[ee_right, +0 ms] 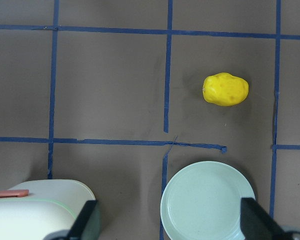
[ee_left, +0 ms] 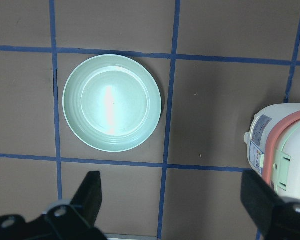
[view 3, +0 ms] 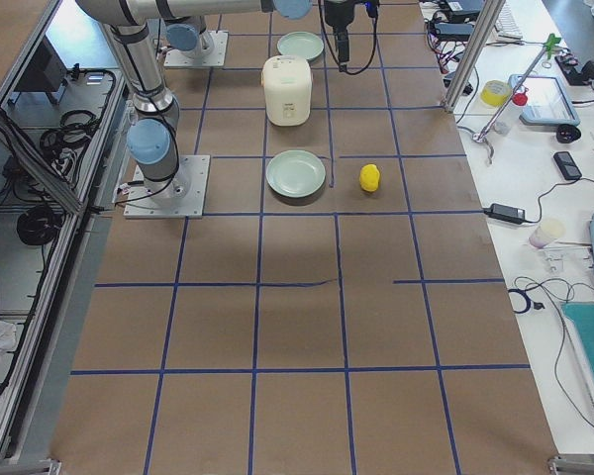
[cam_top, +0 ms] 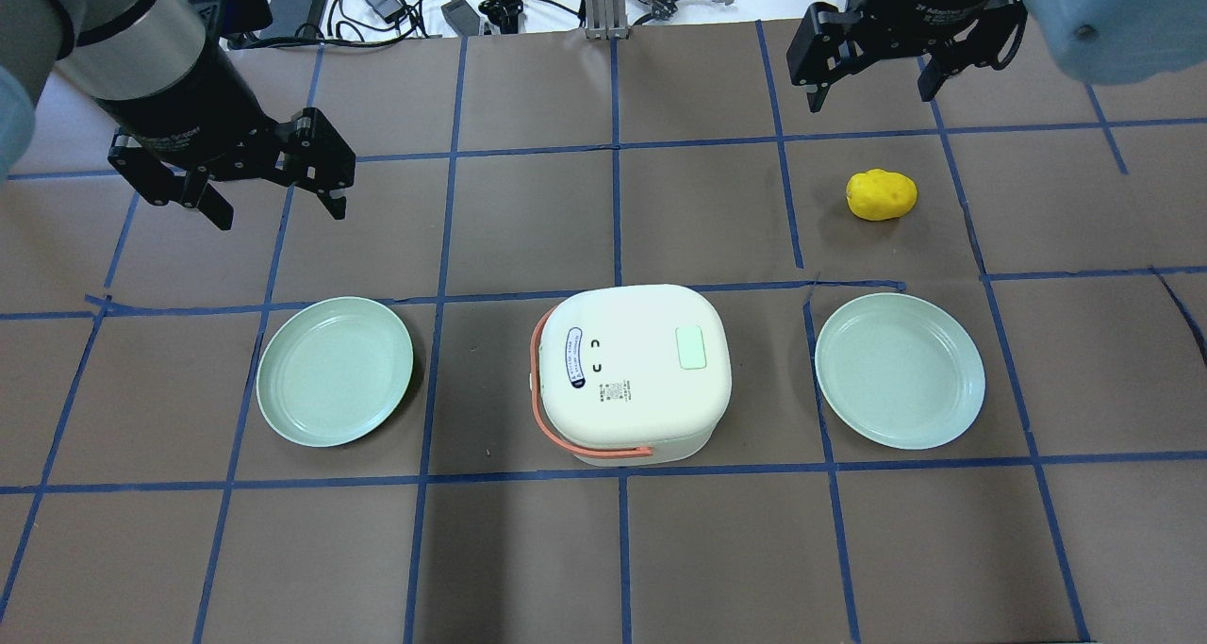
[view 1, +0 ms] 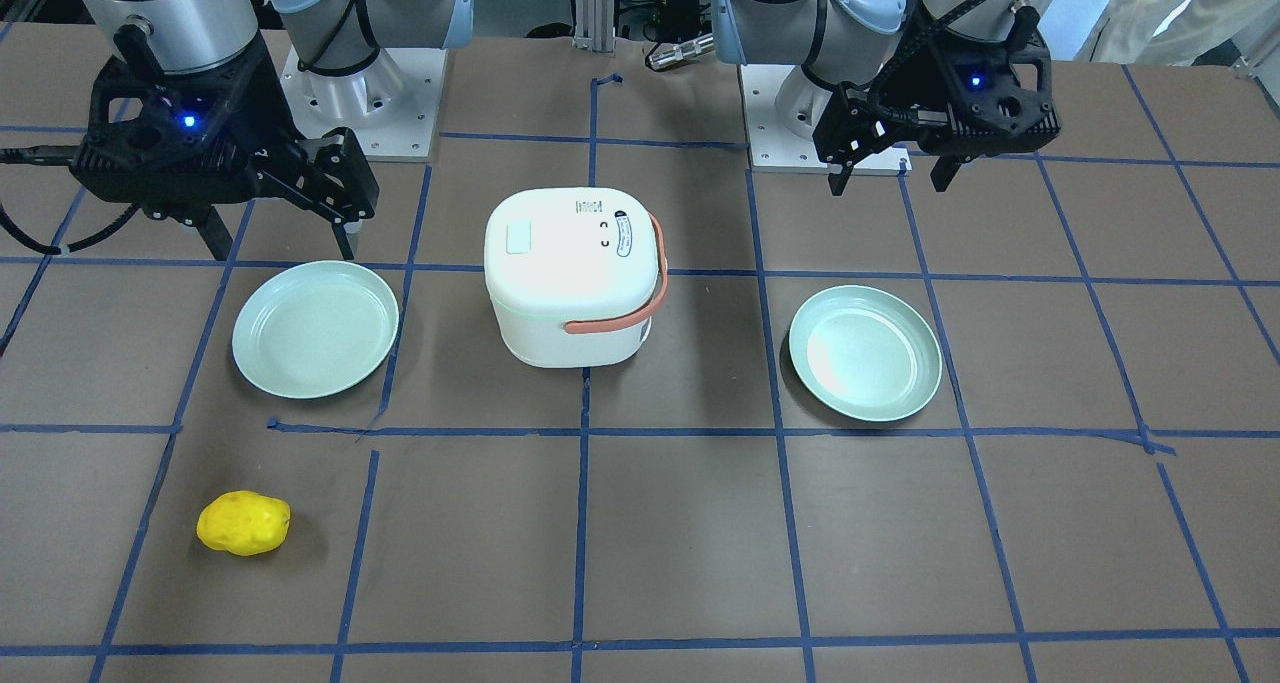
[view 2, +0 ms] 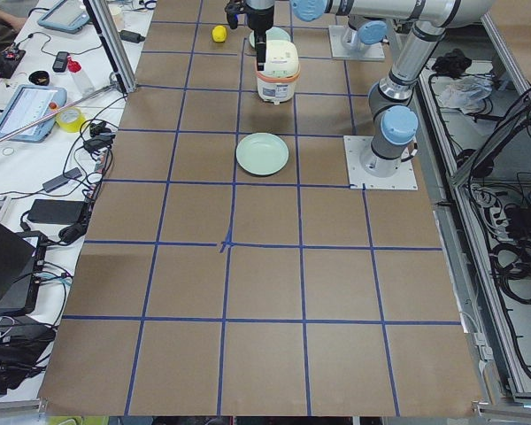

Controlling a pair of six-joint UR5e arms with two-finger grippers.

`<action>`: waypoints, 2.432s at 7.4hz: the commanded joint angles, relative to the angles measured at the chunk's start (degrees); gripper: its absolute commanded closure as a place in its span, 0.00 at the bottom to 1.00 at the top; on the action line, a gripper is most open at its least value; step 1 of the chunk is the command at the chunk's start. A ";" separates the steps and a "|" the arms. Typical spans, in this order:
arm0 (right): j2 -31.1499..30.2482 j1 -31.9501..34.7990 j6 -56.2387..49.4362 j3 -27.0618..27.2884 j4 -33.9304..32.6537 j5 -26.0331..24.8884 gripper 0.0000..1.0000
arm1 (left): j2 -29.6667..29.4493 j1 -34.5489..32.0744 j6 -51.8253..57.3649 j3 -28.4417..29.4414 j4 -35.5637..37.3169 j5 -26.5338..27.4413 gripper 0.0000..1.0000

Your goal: Press rice cooker button

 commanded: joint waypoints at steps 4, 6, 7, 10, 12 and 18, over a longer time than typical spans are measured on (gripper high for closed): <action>0.04 0.10 0.09 0.17 0.20 0.05 0.00 | 0.00 0.00 0.00 0.00 0.00 0.00 0.00; -0.22 1.76 0.79 2.97 0.46 0.75 0.25 | 0.00 0.00 0.00 0.00 0.00 0.00 0.00; -0.14 4.30 0.96 4.82 0.46 0.75 0.61 | 0.00 0.00 -0.09 0.00 0.00 0.00 0.00; 0.04 11.00 10.79 10.62 -0.50 0.83 1.00 | 0.00 0.00 -0.09 0.00 0.00 0.00 0.00; 0.30 13.71 15.51 12.55 -0.42 0.93 1.00 | 0.00 0.00 0.00 0.00 0.00 0.00 0.00; 0.13 17.33 16.52 21.36 -8.15 2.15 1.00 | 0.00 0.00 0.00 0.00 0.00 0.00 0.00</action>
